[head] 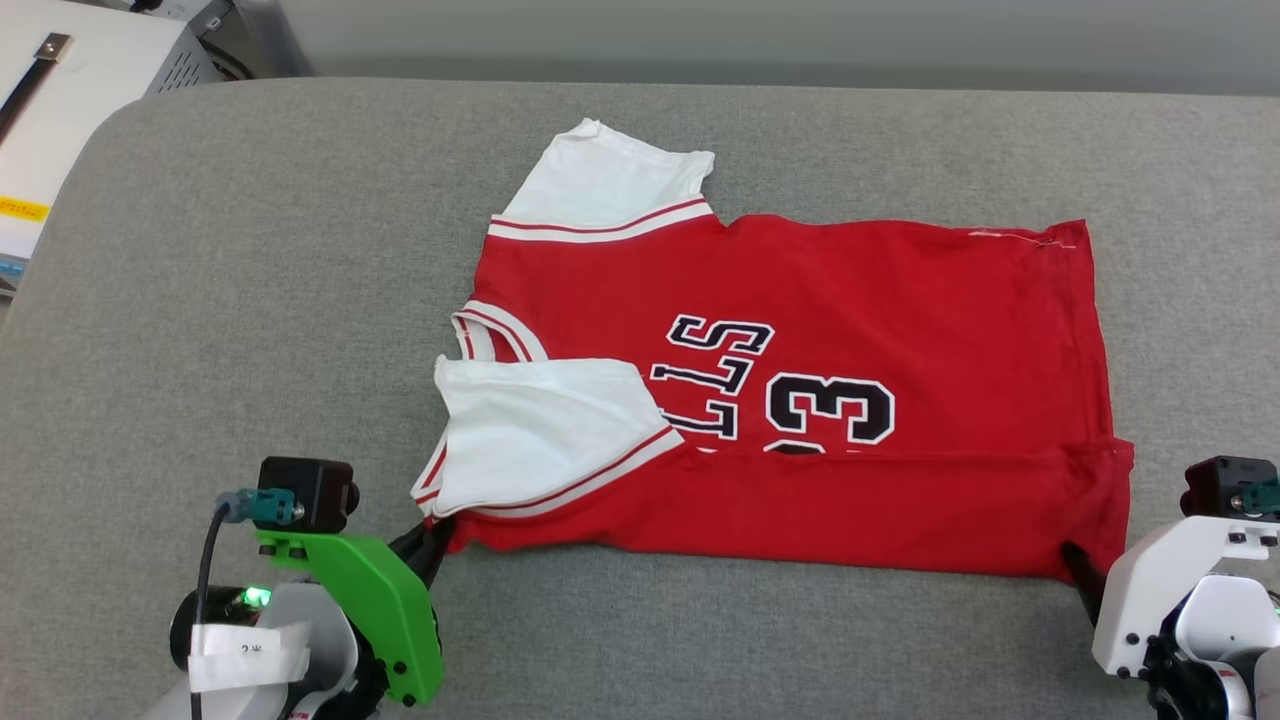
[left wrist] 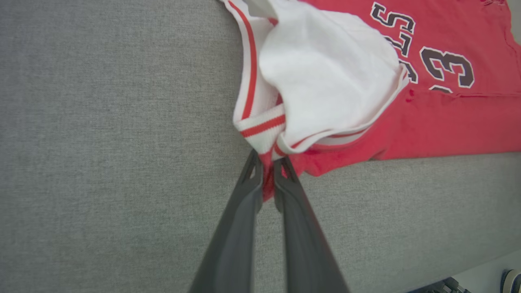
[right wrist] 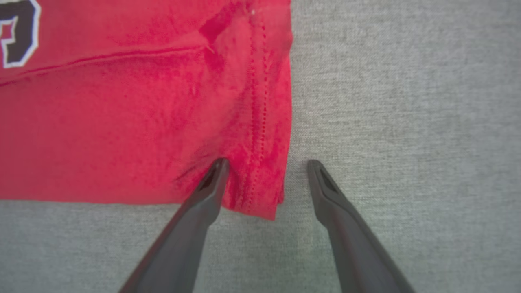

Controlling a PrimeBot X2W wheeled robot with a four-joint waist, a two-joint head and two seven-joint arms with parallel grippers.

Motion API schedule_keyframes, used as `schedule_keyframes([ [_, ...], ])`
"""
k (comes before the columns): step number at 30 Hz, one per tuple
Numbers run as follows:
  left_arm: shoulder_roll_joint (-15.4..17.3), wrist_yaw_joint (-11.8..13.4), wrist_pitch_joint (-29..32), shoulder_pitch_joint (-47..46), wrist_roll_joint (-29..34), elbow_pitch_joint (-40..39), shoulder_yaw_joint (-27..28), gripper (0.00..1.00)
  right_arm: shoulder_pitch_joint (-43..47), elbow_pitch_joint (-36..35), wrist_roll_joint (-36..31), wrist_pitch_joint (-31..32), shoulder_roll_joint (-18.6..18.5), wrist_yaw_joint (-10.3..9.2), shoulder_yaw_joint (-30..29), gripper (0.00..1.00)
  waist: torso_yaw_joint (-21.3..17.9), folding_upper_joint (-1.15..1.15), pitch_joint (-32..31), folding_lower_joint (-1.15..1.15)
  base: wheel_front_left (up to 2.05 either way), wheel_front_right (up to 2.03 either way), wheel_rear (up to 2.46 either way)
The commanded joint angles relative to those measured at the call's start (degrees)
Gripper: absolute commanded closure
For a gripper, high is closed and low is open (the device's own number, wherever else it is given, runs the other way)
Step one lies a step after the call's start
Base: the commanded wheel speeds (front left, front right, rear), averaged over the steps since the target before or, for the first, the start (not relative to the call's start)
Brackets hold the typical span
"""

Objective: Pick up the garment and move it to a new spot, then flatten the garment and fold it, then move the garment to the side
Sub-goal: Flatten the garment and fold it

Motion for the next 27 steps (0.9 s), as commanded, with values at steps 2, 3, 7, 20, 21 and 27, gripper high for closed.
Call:
schedule_keyframes([
  [2, 0.5, 0.5, 0.2, 0.7, 0.4, -0.3, 0.1, 1.0, -0.8, 1.6, -0.5, 0.1, 0.4, -0.04, 0.1, 0.06, 0.1, 0.0, 0.4, 0.0, 0.0, 0.0, 0.0],
  [3, 0.5, 0.5, 0.3, 0.6, 0.4, -0.3, 0.1, 1.0, -0.8, 2.0, -0.4, 0.1, 0.4, -0.04, 0.4, 0.47, 0.1, 0.0, 0.5, 0.0, 0.0, 0.0, 0.0],
  [7, 0.7, 0.6, 0.7, 0.6, 0.3, 0.0, 0.0, 1.0, -0.9, 3.2, 0.6, 0.0, 0.2, -0.04, 1.3, 1.0, 0.1, 0.0, 0.3, 0.0, 0.0, 0.0, 0.0],
  [20, 0.3, 0.4, 1.4, 3.4, -1.1, 3.6, -1.2, 1.0, 0.8, 2.7, 2.3, 0.9, -3.7, -0.04, 0.5, 1.0, -0.6, 0.0, -5.8, 0.0, 0.0, 0.0, 0.0],
  [21, 0.1, 0.6, 1.4, 4.0, -1.4, 3.9, -1.5, 1.0, 1.2, 2.3, 2.6, 1.5, -4.2, -0.04, 0.5, 1.0, -0.7, 0.0, -6.4, 0.0, 0.0, 0.0, 0.0],
  [27, -0.4, 0.9, 1.6, 7.7, -2.1, 4.8, -3.1, 1.0, 4.9, -1.4, 4.4, 5.1, -6.3, -0.04, -1.1, 1.0, -0.8, 0.0, -8.3, 0.0, 0.0, 0.0, 0.0],
])
